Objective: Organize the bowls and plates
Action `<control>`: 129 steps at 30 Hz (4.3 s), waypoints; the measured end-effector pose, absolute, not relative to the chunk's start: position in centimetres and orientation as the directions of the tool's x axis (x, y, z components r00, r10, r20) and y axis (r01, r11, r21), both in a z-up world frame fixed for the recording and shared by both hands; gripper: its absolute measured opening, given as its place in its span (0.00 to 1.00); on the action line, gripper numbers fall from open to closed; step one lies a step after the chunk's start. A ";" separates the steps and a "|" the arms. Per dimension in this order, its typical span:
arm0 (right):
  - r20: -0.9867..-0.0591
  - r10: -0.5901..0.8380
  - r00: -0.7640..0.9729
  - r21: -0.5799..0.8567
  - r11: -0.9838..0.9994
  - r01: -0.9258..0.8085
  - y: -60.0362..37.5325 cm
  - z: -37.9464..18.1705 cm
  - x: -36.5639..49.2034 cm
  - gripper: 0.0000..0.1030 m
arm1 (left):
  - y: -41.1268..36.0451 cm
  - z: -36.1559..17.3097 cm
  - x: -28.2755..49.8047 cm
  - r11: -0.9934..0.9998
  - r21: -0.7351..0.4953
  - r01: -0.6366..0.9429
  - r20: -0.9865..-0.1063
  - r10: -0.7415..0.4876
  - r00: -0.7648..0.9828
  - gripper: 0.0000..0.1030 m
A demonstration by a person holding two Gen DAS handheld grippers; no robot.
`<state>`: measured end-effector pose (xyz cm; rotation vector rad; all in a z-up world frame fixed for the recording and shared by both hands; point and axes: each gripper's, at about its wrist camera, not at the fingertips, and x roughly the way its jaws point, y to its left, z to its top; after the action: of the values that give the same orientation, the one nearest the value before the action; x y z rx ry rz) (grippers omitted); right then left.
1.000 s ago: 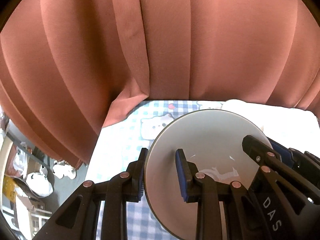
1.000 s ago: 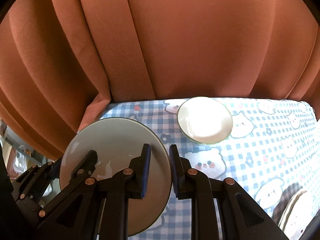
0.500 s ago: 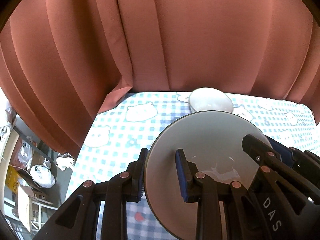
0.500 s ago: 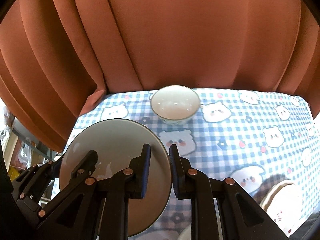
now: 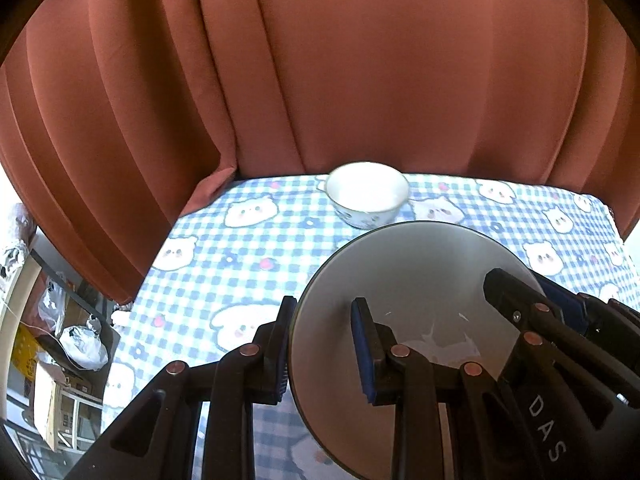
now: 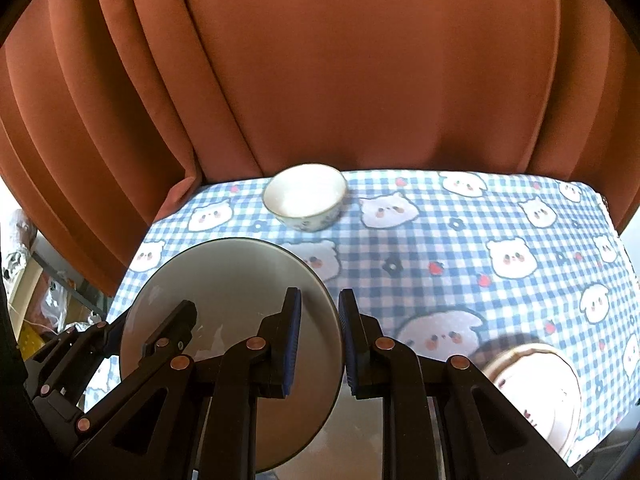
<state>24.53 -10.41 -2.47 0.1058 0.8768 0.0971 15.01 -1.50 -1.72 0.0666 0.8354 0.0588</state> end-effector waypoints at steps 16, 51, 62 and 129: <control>-0.807 0.098 0.582 0.120 0.993 0.000 -16.3 -6.2 19.9 0.22 | -6.8 -5.8 12.0 0.997 0.070 0.039 -0.800 0.033 0.600 0.25; -0.885 0.089 0.457 0.066 0.996 -0.066 -15.3 -11.5 20.4 0.22 | -5.8 -11.1 11.9 0.999 0.043 -0.030 -0.872 0.052 0.486 0.25; -0.880 0.076 0.470 0.051 0.997 -0.064 -15.7 -12.1 19.9 0.22 | -6.5 -11.7 11.4 0.998 0.060 -0.018 -0.863 0.061 0.501 0.25; -0.769 -0.041 0.638 0.053 0.990 0.128 -10.8 -5.8 43.7 0.74 | -1.0 -5.6 36.4 0.996 0.036 0.078 -0.759 -0.024 0.650 0.74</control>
<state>43.68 -10.82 -5.82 0.1062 0.8739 -0.0966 36.39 -1.04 -5.57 0.0671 0.8609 -0.0580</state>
